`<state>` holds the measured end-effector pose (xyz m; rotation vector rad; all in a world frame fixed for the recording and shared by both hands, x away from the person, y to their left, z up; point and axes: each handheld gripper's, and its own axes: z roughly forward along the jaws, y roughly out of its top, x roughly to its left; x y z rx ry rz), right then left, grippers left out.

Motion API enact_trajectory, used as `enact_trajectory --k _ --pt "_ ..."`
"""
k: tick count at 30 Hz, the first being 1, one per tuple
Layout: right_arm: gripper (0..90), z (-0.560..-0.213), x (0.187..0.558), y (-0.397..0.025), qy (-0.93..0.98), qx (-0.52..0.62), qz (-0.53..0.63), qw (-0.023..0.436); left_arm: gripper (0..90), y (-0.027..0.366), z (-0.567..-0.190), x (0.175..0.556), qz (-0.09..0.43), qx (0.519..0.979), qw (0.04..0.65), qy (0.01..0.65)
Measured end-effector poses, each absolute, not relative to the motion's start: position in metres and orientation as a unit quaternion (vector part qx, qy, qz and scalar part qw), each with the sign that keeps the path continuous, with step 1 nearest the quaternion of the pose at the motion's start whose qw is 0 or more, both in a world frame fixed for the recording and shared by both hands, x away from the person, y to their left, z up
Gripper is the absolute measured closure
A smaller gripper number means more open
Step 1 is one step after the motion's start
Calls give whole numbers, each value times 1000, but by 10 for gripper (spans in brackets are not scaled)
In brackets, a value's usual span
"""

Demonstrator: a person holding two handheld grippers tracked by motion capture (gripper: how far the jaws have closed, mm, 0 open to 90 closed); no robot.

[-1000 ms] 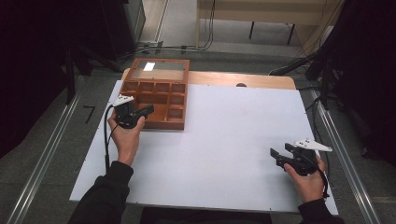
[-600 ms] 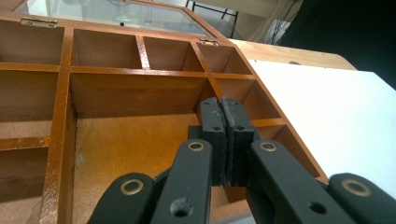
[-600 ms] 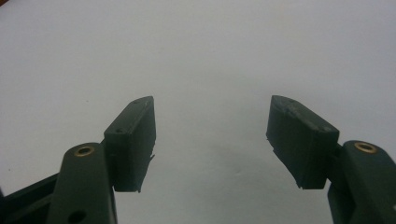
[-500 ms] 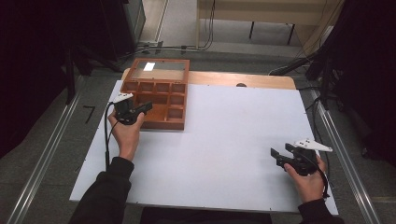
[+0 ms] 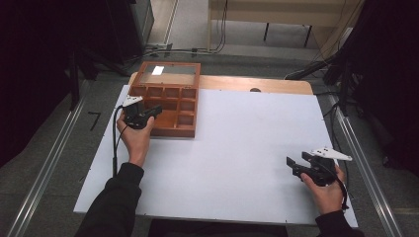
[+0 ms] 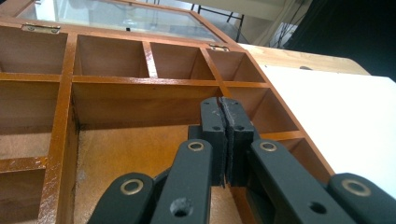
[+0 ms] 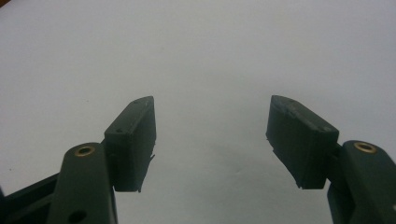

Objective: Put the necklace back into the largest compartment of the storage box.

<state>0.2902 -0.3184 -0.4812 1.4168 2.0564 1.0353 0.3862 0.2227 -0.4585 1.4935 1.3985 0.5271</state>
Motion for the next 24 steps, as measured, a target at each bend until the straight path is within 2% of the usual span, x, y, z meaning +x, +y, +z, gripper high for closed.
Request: enact_trajectory --k 20,24 --pt "315 -482 289 -321 740 516 374 216 898 226 -476 403 238 635 444 585" --pt "315 -482 289 -321 740 516 373 216 823 226 -479 406 228 637 441 590"
